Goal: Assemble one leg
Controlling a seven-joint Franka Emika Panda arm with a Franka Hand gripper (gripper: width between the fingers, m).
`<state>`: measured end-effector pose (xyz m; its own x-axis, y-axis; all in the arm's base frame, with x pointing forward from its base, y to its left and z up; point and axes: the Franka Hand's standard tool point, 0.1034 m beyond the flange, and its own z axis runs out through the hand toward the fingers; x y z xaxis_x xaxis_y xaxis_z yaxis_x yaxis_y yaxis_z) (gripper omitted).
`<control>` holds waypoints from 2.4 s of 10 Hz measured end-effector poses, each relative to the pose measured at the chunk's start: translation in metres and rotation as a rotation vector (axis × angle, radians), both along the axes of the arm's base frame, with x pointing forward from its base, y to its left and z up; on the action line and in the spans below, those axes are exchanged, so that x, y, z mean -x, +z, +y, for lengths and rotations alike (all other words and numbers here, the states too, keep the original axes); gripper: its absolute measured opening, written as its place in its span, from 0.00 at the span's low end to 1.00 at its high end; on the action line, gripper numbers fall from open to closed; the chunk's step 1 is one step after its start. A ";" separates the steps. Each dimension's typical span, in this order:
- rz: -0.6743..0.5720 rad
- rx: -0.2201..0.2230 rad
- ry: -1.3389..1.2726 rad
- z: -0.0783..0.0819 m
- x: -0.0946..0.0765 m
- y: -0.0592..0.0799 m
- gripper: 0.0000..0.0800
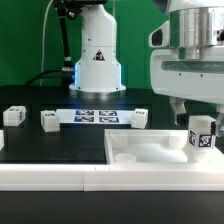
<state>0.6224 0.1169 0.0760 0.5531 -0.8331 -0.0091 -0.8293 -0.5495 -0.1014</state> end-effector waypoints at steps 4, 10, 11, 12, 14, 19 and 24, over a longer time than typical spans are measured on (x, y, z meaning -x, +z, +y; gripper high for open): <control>0.011 0.071 0.448 0.003 -0.005 -0.001 0.81; -0.036 0.125 0.865 0.005 -0.010 0.002 0.81; -0.049 0.133 0.892 0.005 -0.010 0.001 0.81; -0.050 0.139 0.943 0.004 -0.010 0.000 0.81; -0.051 0.143 0.990 0.002 -0.010 0.000 0.81; -0.050 0.139 0.953 0.002 -0.010 -0.001 0.36; -0.044 0.093 0.568 -0.002 -0.010 -0.001 0.36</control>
Offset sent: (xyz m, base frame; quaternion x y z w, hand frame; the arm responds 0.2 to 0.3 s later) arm 0.0091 0.0055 -0.0010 -0.0468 -0.0127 -0.2845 0.9574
